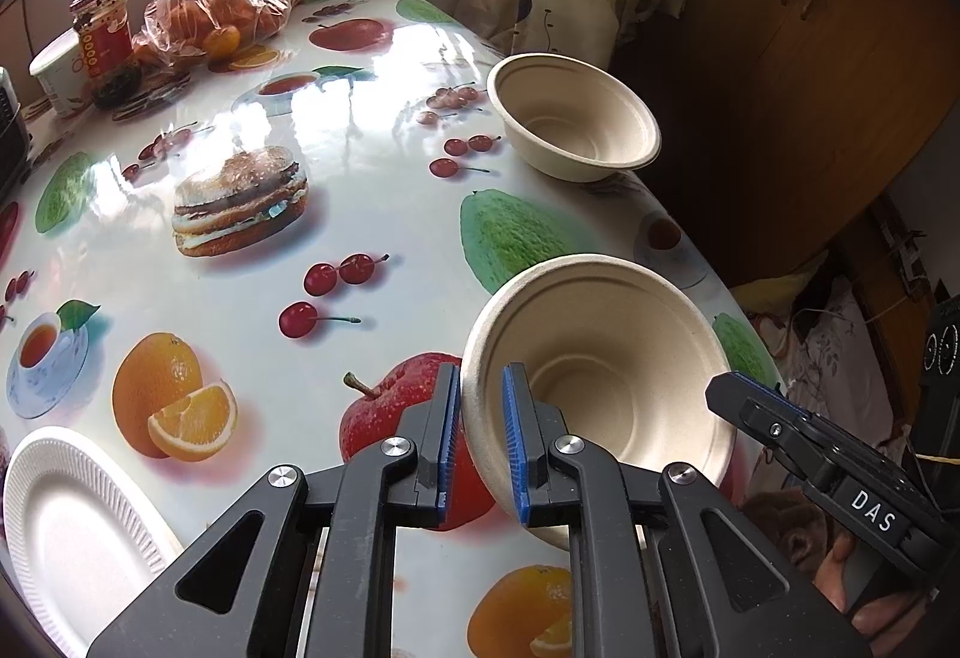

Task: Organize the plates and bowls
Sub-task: 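Open both grippers to release the bowls onto the bowl stack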

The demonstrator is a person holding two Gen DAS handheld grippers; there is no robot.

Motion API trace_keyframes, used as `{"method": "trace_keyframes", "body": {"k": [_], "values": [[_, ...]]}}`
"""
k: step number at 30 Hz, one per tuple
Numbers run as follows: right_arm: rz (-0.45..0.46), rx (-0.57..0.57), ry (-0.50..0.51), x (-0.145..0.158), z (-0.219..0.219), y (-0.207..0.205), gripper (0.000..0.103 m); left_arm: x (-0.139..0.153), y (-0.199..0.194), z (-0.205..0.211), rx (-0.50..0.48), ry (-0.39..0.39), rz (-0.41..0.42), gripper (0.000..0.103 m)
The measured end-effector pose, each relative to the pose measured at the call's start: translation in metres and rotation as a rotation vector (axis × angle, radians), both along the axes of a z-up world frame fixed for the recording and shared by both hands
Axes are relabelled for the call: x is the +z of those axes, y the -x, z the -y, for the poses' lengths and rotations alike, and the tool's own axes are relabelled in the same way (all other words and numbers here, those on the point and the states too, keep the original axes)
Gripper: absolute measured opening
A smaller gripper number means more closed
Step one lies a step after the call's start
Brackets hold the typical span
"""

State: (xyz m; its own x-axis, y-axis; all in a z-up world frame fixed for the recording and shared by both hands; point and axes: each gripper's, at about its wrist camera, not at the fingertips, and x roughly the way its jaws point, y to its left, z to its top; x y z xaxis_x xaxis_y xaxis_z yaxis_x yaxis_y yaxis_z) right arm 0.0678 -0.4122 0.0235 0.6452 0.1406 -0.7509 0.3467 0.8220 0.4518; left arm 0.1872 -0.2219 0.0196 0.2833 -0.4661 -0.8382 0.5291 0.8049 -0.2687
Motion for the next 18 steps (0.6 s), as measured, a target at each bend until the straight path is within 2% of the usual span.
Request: {"method": "trace_keyframes", "body": {"k": [8,18], "values": [[0.016,-0.012,0.010,0.007,0.005,0.001,0.029,0.010,-0.005,-0.001,0.002,0.017,0.012,0.031],[0.029,-0.033,0.068,0.019,0.021,-0.010,0.034,0.025,-0.028,0.005,0.016,0.032,0.042,0.035]]}}
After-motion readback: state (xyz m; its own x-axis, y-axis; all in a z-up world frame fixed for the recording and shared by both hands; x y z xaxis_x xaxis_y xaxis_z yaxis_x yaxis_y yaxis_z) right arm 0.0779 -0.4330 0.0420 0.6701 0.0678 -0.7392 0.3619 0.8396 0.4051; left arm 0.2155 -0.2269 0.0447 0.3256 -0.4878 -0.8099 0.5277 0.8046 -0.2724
